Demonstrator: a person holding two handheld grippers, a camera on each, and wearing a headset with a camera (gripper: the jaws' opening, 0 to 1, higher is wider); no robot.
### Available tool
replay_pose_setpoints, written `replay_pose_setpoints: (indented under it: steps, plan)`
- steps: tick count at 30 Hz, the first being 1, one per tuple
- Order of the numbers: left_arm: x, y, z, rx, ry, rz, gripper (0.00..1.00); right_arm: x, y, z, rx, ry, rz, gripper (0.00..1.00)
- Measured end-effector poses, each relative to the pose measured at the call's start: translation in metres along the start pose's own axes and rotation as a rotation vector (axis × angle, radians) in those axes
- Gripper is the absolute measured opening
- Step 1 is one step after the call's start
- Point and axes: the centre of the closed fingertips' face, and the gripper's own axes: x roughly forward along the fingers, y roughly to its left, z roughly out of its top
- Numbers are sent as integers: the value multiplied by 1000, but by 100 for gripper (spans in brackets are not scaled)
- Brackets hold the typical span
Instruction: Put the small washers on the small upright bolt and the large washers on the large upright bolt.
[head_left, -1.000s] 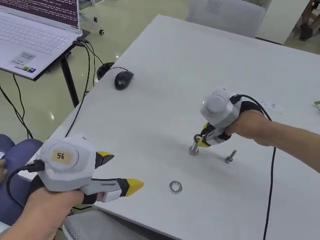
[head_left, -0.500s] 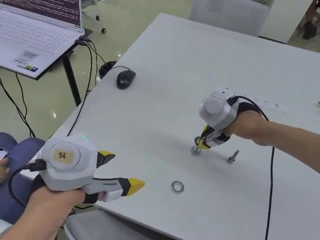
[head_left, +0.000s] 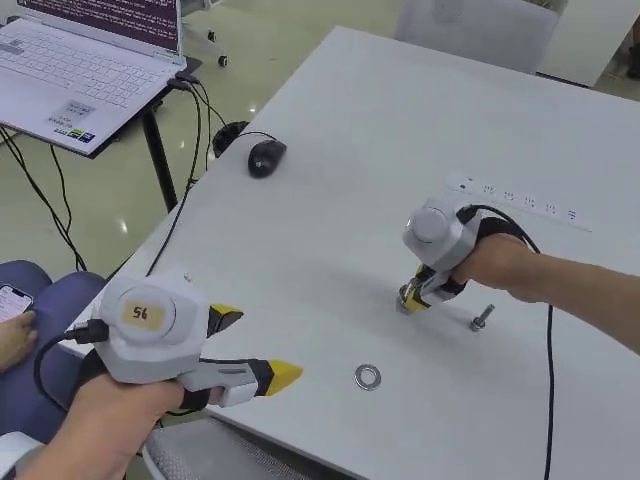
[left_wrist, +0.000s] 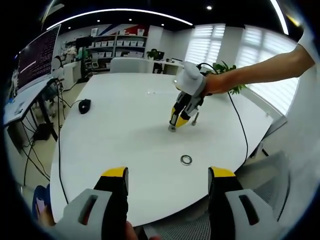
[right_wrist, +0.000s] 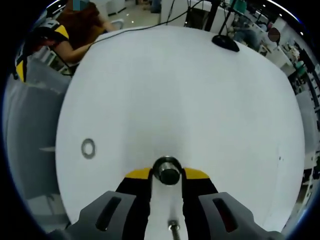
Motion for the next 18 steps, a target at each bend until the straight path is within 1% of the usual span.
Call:
replay_pose_setpoints:
  steps: [9, 13, 15, 17, 18]
  plan:
    - [-1, 0, 0, 1, 1, 0, 64, 10, 2, -5, 30, 10, -3, 24]
    - [-1, 0, 1, 7, 2, -1, 64, 8, 3, -6, 30, 3, -7, 24]
    - [-1, 0, 2, 9, 3, 0, 64, 6, 3, -8, 56, -3, -8, 25]
    - [-2, 0, 2, 10, 2, 0, 64, 2, 6, -8, 80, -28, -2, 26]
    - [-2, 0, 2, 12, 3, 1, 64, 0, 6, -10, 86, -29, -10, 26]
